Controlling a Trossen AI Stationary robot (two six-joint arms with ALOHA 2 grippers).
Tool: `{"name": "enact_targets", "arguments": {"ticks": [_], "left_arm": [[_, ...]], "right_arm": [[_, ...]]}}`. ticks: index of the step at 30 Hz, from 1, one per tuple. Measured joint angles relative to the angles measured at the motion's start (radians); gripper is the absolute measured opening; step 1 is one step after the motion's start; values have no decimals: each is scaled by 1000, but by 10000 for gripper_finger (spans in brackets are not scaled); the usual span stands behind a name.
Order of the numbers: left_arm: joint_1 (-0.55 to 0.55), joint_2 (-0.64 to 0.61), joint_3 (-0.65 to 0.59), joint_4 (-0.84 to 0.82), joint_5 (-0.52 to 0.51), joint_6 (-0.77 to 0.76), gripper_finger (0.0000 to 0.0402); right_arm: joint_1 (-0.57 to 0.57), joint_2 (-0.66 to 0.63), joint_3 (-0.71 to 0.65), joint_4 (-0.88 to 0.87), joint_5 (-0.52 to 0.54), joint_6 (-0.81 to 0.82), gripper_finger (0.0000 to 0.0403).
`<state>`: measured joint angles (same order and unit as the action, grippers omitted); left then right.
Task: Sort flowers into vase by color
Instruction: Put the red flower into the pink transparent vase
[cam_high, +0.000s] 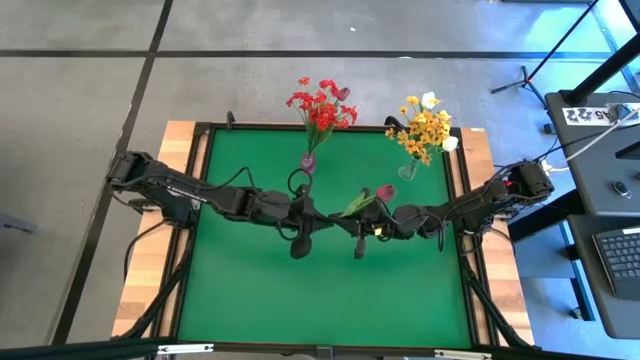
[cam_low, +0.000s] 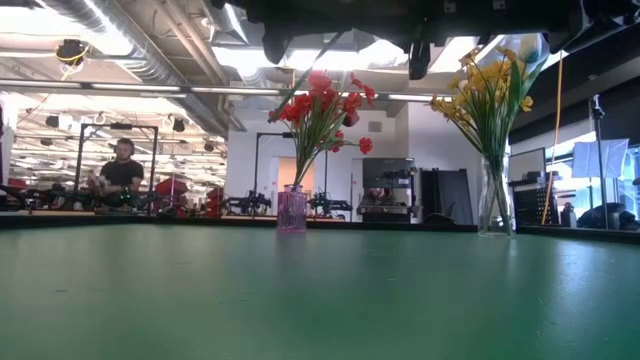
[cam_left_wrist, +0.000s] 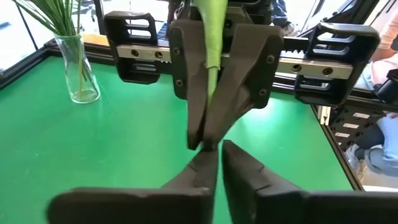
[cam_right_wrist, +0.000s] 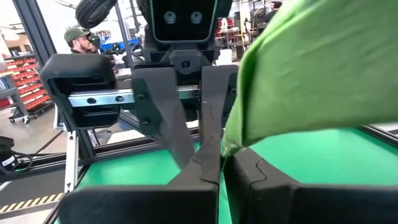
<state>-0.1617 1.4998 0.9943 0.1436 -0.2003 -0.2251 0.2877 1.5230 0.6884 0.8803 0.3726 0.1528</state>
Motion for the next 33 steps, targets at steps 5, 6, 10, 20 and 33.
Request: {"name": "enact_targets", "arguments": {"ticks": [5,6,10,20,33], "left_arm": [[1,0,0,-11,-2,18,2],[1,0,0,-17,-2,18,2],[1,0,1,-36,-15,19,1],[1,0,2,-44,-18,19,0],[5,35,2,-46,31,61,36]], "right_arm": [[0,0,0,-2,-2,0,4],[0,0,0,-3,-2,0,4],[0,2,0,-10,-1,-1,5],[0,2,0,-20,1,20,5],[1,2,0,-17,2,61,5]]}}
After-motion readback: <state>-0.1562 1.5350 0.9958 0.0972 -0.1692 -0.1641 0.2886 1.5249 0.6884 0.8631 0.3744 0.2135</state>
